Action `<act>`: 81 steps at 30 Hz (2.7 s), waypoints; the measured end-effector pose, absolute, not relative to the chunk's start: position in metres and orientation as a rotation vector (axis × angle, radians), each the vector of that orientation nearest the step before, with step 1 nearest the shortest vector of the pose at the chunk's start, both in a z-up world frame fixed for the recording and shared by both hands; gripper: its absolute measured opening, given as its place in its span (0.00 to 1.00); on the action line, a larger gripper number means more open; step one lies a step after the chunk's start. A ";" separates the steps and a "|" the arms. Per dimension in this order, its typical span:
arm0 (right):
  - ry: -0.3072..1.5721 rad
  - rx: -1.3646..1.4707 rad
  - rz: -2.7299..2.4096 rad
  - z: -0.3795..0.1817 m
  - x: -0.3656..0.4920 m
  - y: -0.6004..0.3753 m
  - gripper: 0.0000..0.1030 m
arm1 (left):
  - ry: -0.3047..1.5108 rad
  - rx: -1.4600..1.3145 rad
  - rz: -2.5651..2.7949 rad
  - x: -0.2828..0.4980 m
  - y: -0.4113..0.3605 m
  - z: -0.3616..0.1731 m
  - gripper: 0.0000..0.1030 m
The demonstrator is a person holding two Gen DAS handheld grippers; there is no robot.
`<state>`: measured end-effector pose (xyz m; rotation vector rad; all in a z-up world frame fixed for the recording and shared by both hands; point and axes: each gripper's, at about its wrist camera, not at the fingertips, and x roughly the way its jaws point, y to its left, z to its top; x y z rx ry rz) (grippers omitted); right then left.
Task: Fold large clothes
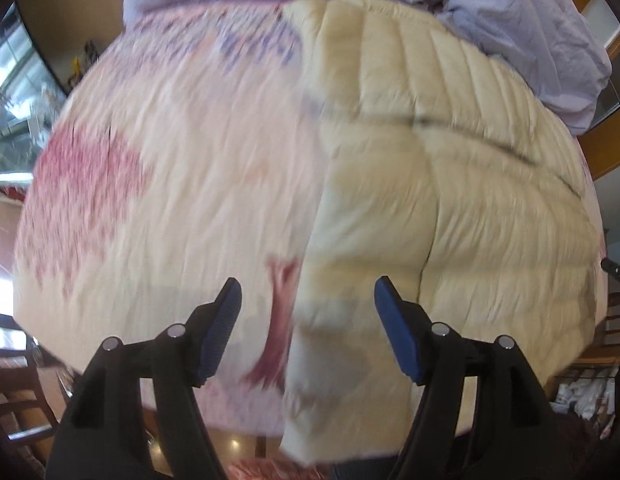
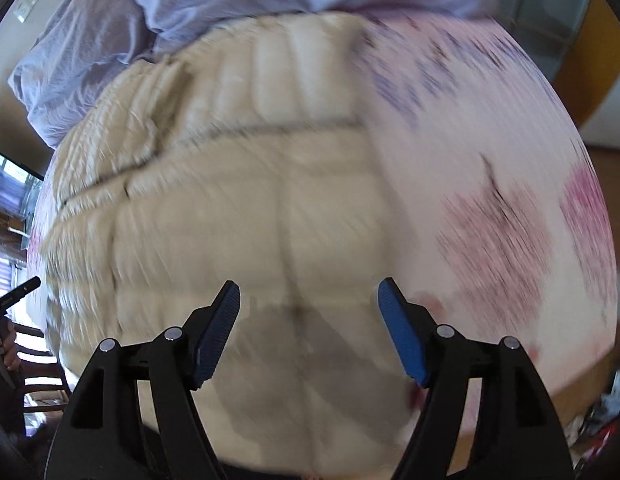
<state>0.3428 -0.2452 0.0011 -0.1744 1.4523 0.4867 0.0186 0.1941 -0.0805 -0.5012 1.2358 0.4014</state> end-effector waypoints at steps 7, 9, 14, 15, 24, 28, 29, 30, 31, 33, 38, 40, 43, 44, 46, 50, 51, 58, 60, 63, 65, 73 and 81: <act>1.580 -0.116 0.468 -0.017 0.313 -0.300 0.71 | 1.262 -0.599 0.337 -0.013 0.178 -0.102 0.67; 1.593 -0.103 0.476 -0.020 0.307 -0.304 0.70 | 1.269 -0.613 0.334 -0.017 0.176 -0.107 0.65; 1.634 -0.052 0.513 -0.029 0.297 -0.312 0.61 | 1.256 -0.643 0.334 -0.024 0.176 -0.110 0.59; 1.640 -0.046 0.520 -0.031 0.295 -0.313 0.57 | 1.255 -0.646 0.330 -0.026 0.174 -0.110 0.57; 1.633 0.026 0.618 -0.030 0.285 -0.308 0.17 | 1.241 -0.706 0.277 -0.043 0.157 -0.108 0.27; 1.540 0.049 0.640 -0.013 0.290 -0.303 0.10 | 1.206 -0.701 0.286 -0.041 0.152 -0.097 0.08; 1.519 0.055 0.644 -0.009 0.292 -0.305 0.09 | 1.195 -0.695 0.287 -0.041 0.151 -0.093 0.07; 1.497 0.058 0.647 -0.005 0.296 -0.303 0.09 | 1.178 -0.684 0.287 -0.040 0.150 -0.086 0.06; 1.468 0.061 0.652 0.002 0.300 -0.301 0.09 | 1.162 -0.674 0.285 -0.039 0.150 -0.079 0.06; 1.430 0.062 0.662 0.011 0.306 -0.298 0.08 | 1.130 -0.655 0.282 -0.035 0.150 -0.065 0.05; 1.341 0.047 0.681 0.035 0.325 -0.286 0.08 | 1.068 -0.621 0.299 -0.026 0.157 -0.036 0.05; 1.315 0.041 0.684 0.041 0.332 -0.279 0.08 | 1.043 -0.614 0.313 -0.020 0.163 -0.024 0.05; 1.266 0.032 0.688 0.054 0.350 -0.270 0.08 | 1.013 -0.596 0.342 -0.004 0.172 -0.009 0.05; 1.251 0.032 0.687 0.057 0.355 -0.266 0.08 | 1.001 -0.589 0.355 0.003 0.176 -0.004 0.05; 1.217 0.037 0.685 0.065 0.367 -0.261 0.08 | 0.980 -0.587 0.373 0.013 0.184 0.005 0.05; 1.150 0.035 0.677 0.080 0.393 -0.244 0.08 | 0.929 -0.578 0.403 0.040 0.199 0.023 0.05; 1.136 0.032 0.674 0.083 0.399 -0.240 0.08 | 0.921 -0.573 0.408 0.046 0.201 0.027 0.05; 1.046 0.006 0.643 0.095 0.440 -0.205 0.08 | 0.873 -0.526 0.457 0.106 0.224 0.050 0.05; 1.029 -0.007 0.627 0.096 0.453 -0.193 0.08 | 0.862 -0.521 0.469 0.121 0.231 0.054 0.05; 1.011 -0.018 0.612 0.096 0.467 -0.182 0.08 | 0.851 -0.527 0.484 0.141 0.241 0.059 0.05; 1.004 -0.023 0.597 0.094 0.477 -0.174 0.08 | 0.847 -0.518 0.493 0.154 0.248 0.060 0.05; 1.004 -0.006 0.548 0.082 0.512 -0.146 0.08 | 0.850 -0.540 0.532 0.194 0.269 0.054 0.04; 1.057 -0.010 0.491 0.049 0.547 -0.117 0.08 | 0.887 -0.587 0.577 0.241 0.297 0.030 0.04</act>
